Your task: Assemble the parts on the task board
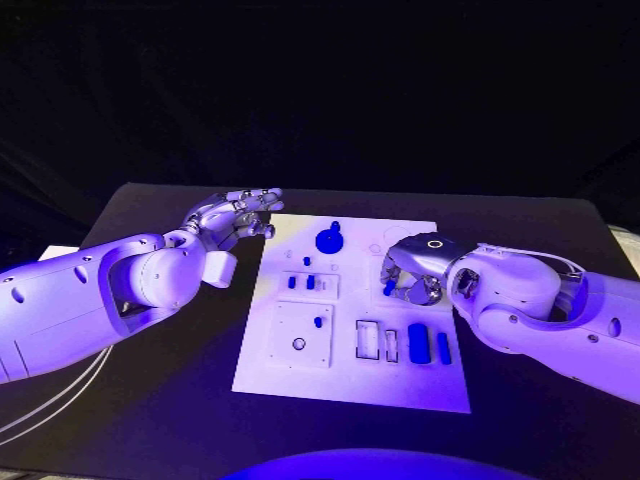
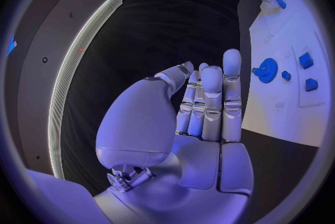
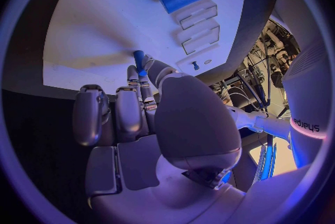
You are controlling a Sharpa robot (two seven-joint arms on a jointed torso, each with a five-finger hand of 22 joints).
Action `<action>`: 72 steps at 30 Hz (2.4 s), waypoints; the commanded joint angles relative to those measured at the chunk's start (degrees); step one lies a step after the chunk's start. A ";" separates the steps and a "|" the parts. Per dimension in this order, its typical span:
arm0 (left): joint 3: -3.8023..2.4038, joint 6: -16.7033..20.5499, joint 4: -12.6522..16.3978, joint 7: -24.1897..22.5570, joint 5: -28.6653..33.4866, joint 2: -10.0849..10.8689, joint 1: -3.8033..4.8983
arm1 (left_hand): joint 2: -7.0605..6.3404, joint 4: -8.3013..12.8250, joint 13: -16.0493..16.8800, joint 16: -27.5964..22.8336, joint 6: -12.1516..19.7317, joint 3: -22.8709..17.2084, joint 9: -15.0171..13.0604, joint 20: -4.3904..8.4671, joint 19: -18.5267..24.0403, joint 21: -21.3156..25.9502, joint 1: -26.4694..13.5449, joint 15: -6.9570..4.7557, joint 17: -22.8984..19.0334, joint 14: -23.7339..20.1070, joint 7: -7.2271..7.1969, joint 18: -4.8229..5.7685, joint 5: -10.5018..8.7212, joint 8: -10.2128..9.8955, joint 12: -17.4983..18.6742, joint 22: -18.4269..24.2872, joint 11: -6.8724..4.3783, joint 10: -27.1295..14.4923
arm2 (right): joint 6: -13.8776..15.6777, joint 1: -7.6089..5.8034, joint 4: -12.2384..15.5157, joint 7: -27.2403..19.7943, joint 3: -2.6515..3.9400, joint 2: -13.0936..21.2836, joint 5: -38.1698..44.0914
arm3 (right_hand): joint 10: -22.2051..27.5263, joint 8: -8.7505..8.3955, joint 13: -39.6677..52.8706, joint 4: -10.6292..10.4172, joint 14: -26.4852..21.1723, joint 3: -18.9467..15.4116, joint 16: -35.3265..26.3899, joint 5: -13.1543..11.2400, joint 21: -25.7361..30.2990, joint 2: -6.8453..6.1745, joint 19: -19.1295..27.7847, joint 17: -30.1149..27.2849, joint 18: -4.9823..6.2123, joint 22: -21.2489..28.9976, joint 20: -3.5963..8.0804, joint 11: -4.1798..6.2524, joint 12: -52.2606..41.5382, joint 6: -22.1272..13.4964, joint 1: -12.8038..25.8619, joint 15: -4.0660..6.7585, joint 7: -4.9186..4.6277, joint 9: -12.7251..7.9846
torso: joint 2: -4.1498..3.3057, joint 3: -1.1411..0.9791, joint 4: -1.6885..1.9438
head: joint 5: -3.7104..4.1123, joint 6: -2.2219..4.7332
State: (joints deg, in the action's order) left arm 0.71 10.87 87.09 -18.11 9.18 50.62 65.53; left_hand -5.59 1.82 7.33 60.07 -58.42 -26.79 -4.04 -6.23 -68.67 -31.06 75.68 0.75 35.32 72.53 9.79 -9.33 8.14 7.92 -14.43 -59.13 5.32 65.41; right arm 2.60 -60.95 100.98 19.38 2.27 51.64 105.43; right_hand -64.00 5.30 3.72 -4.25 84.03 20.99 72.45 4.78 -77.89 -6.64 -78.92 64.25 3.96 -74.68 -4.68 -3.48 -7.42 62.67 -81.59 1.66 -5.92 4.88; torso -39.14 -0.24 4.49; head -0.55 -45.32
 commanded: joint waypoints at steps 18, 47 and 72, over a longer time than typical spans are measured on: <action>-0.03 -1.08 0.09 -0.28 -0.26 -0.07 -0.04 | 0.25 0.24 0.10 -0.20 0.21 -0.01 0.06 -0.20 0.30 0.32 0.21 -0.11 -0.09 -0.46 0.22 -1.10 0.31 0.16 -0.27 0.09 0.10 -0.46 | 3.60 0.19 -0.79 -0.25 -0.01 -0.40 -0.73 | -4.37 0.87 0.10 -0.63 1.99 1.66 1.15 -0.43 -1.66 2.07 -1.32 0.90 -0.38 -1.78 -0.07 0.29 0.22 3.42 0.46 -0.31 0.01 0.81 | 0.09 0.01 -0.01 | 0.14 -0.08; -0.02 -1.22 -0.03 -0.21 -0.26 -0.52 -0.06 | 0.33 0.43 0.15 -0.25 0.22 0.02 0.06 -0.21 0.26 0.42 0.30 -0.12 -0.29 -0.50 0.22 -1.11 0.27 0.21 -0.46 0.18 0.10 -0.55 | 7.33 -0.17 6.50 -3.15 -0.11 -6.57 -4.31 | -5.46 0.66 0.03 0.39 1.96 2.57 1.31 0.61 -2.01 2.27 -1.56 0.87 -0.44 -2.22 -0.37 0.08 1.16 3.88 -0.63 -0.56 -0.63 1.24 | -0.01 0.10 0.26 | -1.07 -0.52; -0.02 -1.29 0.15 -0.18 -0.27 -0.62 -0.06 | 0.33 0.43 0.15 -0.25 0.22 0.02 0.06 -0.21 0.26 0.42 0.30 -0.12 -0.29 -0.50 0.22 -1.11 0.27 0.21 -0.46 0.18 0.10 -0.55 | 3.25 4.88 -0.33 -4.70 -1.59 -15.02 -3.45 | -5.61 0.44 0.02 0.80 1.88 2.85 1.20 1.47 -1.89 2.31 -1.39 0.61 -0.39 -2.06 -0.48 -0.10 1.65 3.82 -0.77 -0.69 -0.92 1.37 | -0.01 0.01 -0.01 | -2.63 -1.40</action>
State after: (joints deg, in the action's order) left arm 0.72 10.68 87.10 -18.03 9.10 50.10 65.50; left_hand -5.59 1.82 7.41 60.08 -58.41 -26.79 -4.05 -6.23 -68.67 -30.82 75.68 0.64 35.09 72.41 9.79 -9.33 8.14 7.92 -14.86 -59.01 5.52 65.21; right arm 7.88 -56.19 100.67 15.22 0.71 36.74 101.40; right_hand -69.19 5.32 3.70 -3.54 84.02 23.56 73.45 5.99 -79.66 -4.29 -80.12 64.91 3.95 -74.91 -4.93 -3.61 -6.06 66.31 -81.85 1.22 -6.78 6.14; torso -39.12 -0.19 4.54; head -3.13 -46.76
